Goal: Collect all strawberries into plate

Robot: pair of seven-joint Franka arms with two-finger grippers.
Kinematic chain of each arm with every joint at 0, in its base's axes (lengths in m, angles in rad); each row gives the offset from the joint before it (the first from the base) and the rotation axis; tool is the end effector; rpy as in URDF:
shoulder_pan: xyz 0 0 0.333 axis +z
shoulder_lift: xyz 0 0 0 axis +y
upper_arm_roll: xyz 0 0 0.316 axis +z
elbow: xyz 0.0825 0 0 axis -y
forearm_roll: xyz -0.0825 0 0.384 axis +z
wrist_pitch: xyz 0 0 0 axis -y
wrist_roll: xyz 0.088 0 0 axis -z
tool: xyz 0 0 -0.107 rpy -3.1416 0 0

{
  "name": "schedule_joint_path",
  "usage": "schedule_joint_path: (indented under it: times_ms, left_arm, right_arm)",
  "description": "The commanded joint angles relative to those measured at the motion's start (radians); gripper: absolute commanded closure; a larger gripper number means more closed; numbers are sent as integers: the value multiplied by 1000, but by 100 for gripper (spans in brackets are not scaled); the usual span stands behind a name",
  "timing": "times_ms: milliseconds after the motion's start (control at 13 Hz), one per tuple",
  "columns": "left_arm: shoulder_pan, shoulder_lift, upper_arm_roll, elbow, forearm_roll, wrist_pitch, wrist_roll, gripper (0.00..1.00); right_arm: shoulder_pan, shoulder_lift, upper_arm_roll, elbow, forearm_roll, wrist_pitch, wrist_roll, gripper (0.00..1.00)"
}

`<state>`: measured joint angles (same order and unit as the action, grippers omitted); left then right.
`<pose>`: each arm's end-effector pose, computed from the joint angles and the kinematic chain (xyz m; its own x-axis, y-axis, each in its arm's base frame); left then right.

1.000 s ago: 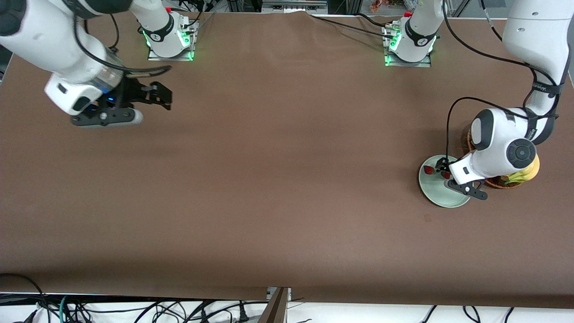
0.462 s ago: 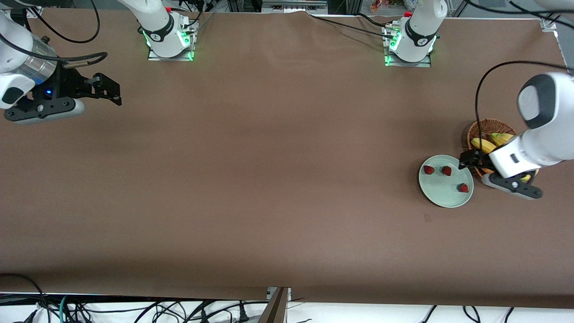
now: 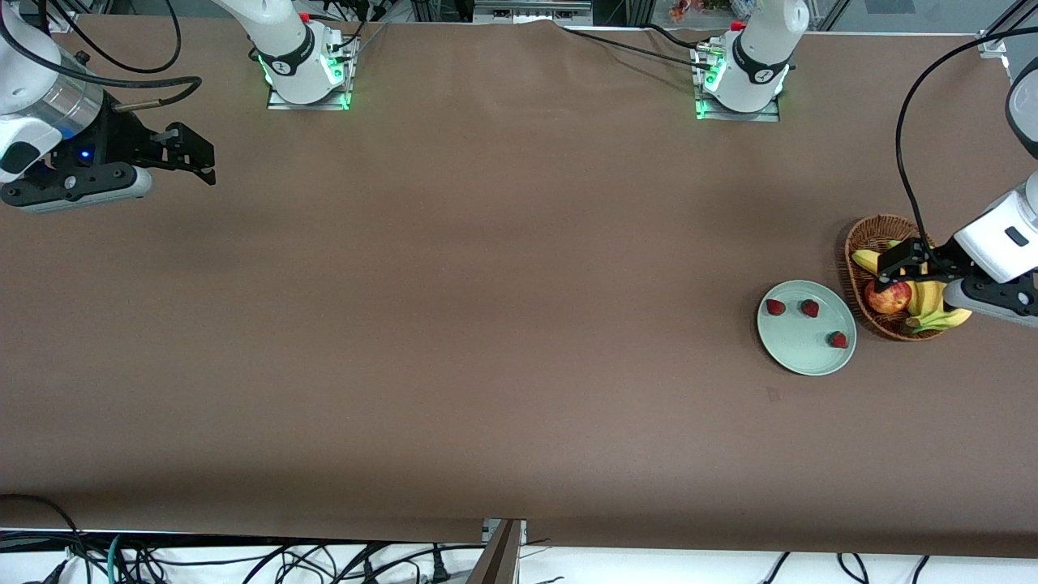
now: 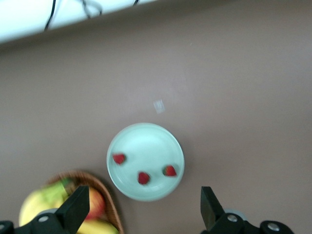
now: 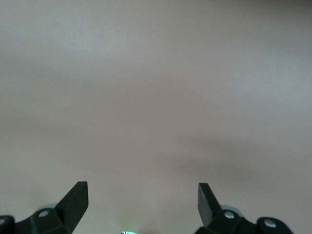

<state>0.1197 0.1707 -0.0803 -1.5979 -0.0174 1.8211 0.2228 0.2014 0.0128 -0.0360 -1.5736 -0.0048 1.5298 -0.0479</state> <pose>0.6205 0.0265 0.5339 0.9826 -0.1762 0.0584 -0.1776 -0.9839 0.0182 0.5461 0.0908 0.6126 0.9758 0.2112 -0.0567 0.2117 -0.9773 0.0026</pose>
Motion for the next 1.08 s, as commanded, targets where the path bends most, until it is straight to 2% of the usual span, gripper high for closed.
schedule_joint_path:
  times_ms: [0, 154, 231, 1000]
  left_arm:
    - [-9, -63, 2, 30, -15, -145, -170, 0]
    - [-8, -106, 8, 32, -18, -244, -177, 0]
    - [-8, -109, 7, 32, -19, -250, -174, 0]
    - [-5, -89, 2, 64, -15, -290, -177, 0]
  right_arm:
    - [-14, -14, 13, 4, -18, 10, -1, 0]
    - [-16, 27, 11, 24, -18, 30, -12, 0]
    - [-14, 56, 11, 74, -15, 21, -12, 1]
    - [-19, 53, 7, 124, 3, -16, -1, 0]
